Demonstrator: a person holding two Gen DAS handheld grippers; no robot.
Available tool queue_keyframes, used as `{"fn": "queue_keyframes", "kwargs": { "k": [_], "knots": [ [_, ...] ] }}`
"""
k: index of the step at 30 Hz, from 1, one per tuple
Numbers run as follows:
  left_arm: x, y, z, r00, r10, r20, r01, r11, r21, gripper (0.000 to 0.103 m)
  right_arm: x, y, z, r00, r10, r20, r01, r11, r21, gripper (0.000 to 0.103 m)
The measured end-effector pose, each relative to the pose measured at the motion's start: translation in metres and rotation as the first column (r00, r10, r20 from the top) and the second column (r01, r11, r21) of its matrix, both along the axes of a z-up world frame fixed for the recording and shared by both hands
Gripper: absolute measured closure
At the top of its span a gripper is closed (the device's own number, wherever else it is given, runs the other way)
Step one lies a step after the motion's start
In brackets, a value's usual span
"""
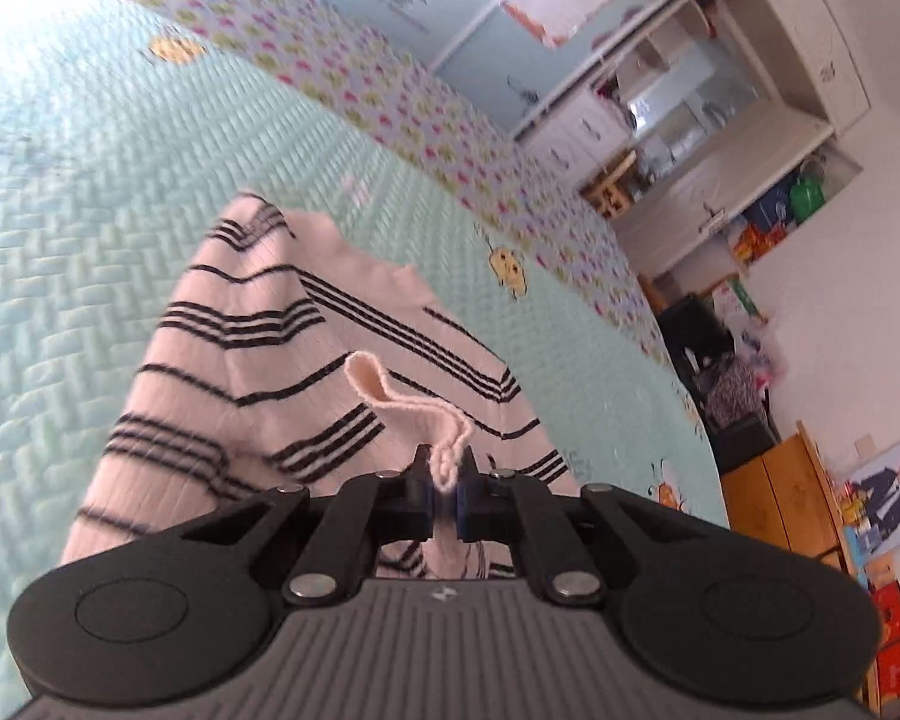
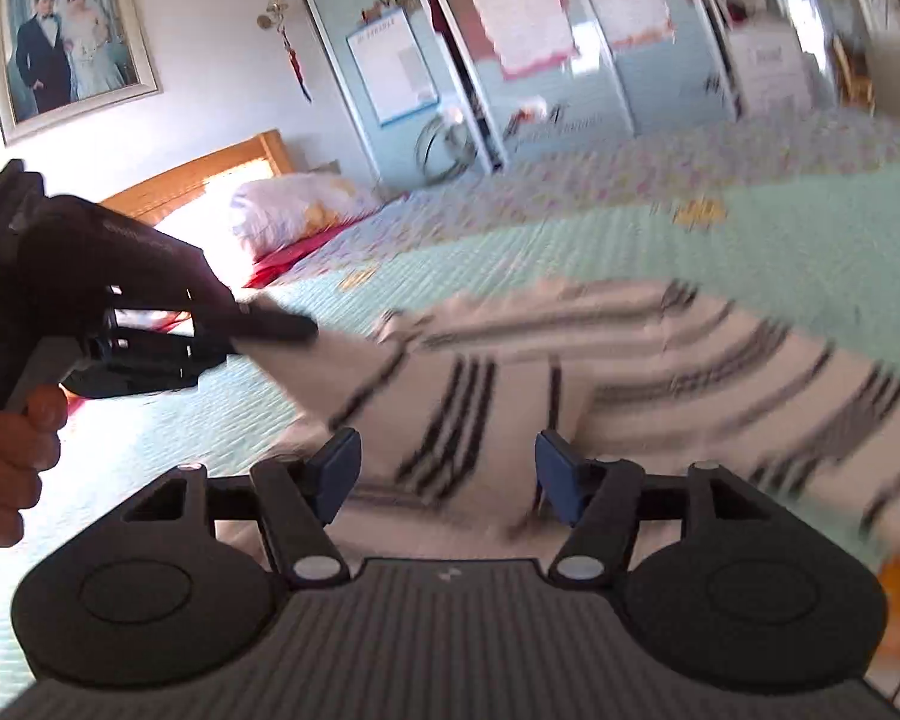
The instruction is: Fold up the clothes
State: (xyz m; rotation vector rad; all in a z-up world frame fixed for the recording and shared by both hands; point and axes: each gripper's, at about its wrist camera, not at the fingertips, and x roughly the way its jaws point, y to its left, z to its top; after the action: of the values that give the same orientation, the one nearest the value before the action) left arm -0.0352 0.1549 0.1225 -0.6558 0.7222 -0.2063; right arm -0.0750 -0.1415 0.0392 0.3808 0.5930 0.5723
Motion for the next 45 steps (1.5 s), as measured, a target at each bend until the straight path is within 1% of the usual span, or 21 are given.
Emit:
{"fn": "queue_keyframes", "kwargs": {
  "k": [2, 4, 6, 9, 11, 12, 15, 18, 20, 22, 24, 27, 29, 31, 32, 33, 34, 36, 38, 41, 45],
  "knots": [
    [-0.033, -0.003, 0.006, 0.998, 0.053, 0.031, -0.054, 0.998, 0.019, 0.098, -0.011, -0.002, -0.02, 0.985, 0.068, -0.162, -0.041, 0.985, 0.166, 0.036],
    [-0.065, -0.006, 0.008, 0.992, 0.117, 0.051, -0.118, 0.993, 0.028, 0.098, -0.02, -0.004, -0.041, 0.952, 0.119, -0.282, -0.018, 0.941, 0.337, 0.036],
    [-0.095, -0.012, 0.009, 0.98, 0.186, 0.074, -0.191, 0.98, 0.057, 0.098, -0.028, -0.002, -0.054, 0.923, 0.168, -0.345, 0.001, 0.898, 0.44, 0.036],
    [-0.136, -0.021, 0.004, 0.956, 0.263, 0.128, -0.28, 0.95, 0.14, 0.098, -0.04, 0.002, -0.071, 0.872, 0.252, -0.42, 0.041, 0.817, 0.575, 0.035],
    [-0.149, -0.027, -0.005, 0.956, 0.26, 0.138, -0.283, 0.939, 0.195, 0.097, -0.046, 0.002, -0.068, 0.871, 0.251, -0.423, 0.031, 0.831, 0.555, 0.035],
    [-0.153, -0.03, -0.013, 0.96, 0.249, 0.128, -0.271, 0.94, 0.209, 0.097, -0.048, 0.001, -0.066, 0.871, 0.248, -0.423, 0.024, 0.84, 0.541, 0.035],
    [-0.155, -0.034, -0.041, 0.968, 0.241, 0.063, -0.249, 0.95, 0.189, 0.097, -0.056, 0.0, -0.059, 0.874, 0.24, -0.423, 0.003, 0.867, 0.498, 0.035],
    [-0.162, -0.037, -0.064, 0.963, 0.266, 0.033, -0.267, 0.944, 0.195, 0.097, -0.062, 0.0, -0.053, 0.88, 0.227, -0.417, -0.014, 0.89, 0.456, 0.035],
    [-0.164, -0.037, -0.073, 0.962, 0.271, 0.024, -0.269, 0.939, 0.212, 0.097, -0.062, 0.002, -0.05, 0.887, 0.222, -0.405, -0.04, 0.911, 0.411, 0.035],
    [-0.167, -0.032, -0.079, 0.963, 0.269, 0.008, -0.266, 0.947, 0.18, 0.094, -0.062, 0.004, -0.052, 0.876, 0.225, -0.428, -0.017, 0.899, 0.437, 0.035],
    [-0.169, -0.025, -0.081, 0.967, 0.253, 0.001, -0.251, 0.959, 0.135, 0.077, -0.062, 0.005, -0.055, 0.862, 0.229, -0.452, 0.01, 0.884, 0.467, 0.035],
    [-0.17, -0.02, -0.08, 0.969, 0.247, 0.001, -0.246, 0.964, 0.103, 0.073, -0.062, 0.007, -0.059, 0.84, 0.238, -0.488, 0.053, 0.859, 0.509, 0.034],
    [-0.171, -0.015, -0.082, 0.967, 0.252, -0.03, -0.249, 0.966, 0.063, 0.072, -0.062, 0.008, -0.062, 0.824, 0.244, -0.511, 0.082, 0.841, 0.535, 0.034],
    [-0.171, -0.007, -0.089, 0.96, 0.261, -0.098, -0.265, 0.964, -0.035, 0.065, -0.061, 0.01, -0.065, 0.808, 0.252, -0.533, 0.113, 0.821, 0.559, 0.034],
    [-0.172, -0.003, -0.093, 0.955, 0.262, -0.139, -0.276, 0.957, -0.09, 0.062, -0.061, 0.01, -0.066, 0.799, 0.256, -0.544, 0.128, 0.811, 0.571, 0.034],
    [-0.173, 0.0, -0.095, 0.952, 0.26, -0.16, -0.282, 0.95, -0.133, 0.061, -0.061, 0.012, -0.067, 0.791, 0.258, -0.555, 0.144, 0.803, 0.579, 0.034],
    [-0.174, 0.003, -0.095, 0.952, 0.255, -0.167, -0.282, 0.946, -0.162, 0.06, -0.061, 0.014, -0.068, 0.782, 0.26, -0.567, 0.161, 0.794, 0.586, 0.034],
    [-0.178, 0.006, -0.093, 0.953, 0.256, -0.161, -0.284, 0.939, -0.195, 0.058, -0.061, 0.018, -0.069, 0.769, 0.241, -0.593, 0.192, 0.797, 0.573, 0.034],
    [-0.182, 0.01, -0.093, 0.952, 0.254, -0.168, -0.29, 0.925, -0.246, 0.058, -0.061, 0.021, -0.071, 0.755, 0.206, -0.622, 0.24, 0.797, 0.554, 0.034],
    [-0.184, 0.019, -0.096, 0.948, 0.247, -0.199, -0.303, 0.89, -0.342, 0.057, -0.061, 0.028, -0.073, 0.735, 0.17, -0.656, 0.301, 0.785, 0.541, 0.035],
    [-0.183, 0.027, -0.096, 0.944, 0.247, -0.218, -0.315, 0.869, -0.38, 0.057, -0.059, 0.04, -0.073, 0.72, 0.161, -0.675, 0.331, 0.775, 0.538, 0.035]
  ]
}}
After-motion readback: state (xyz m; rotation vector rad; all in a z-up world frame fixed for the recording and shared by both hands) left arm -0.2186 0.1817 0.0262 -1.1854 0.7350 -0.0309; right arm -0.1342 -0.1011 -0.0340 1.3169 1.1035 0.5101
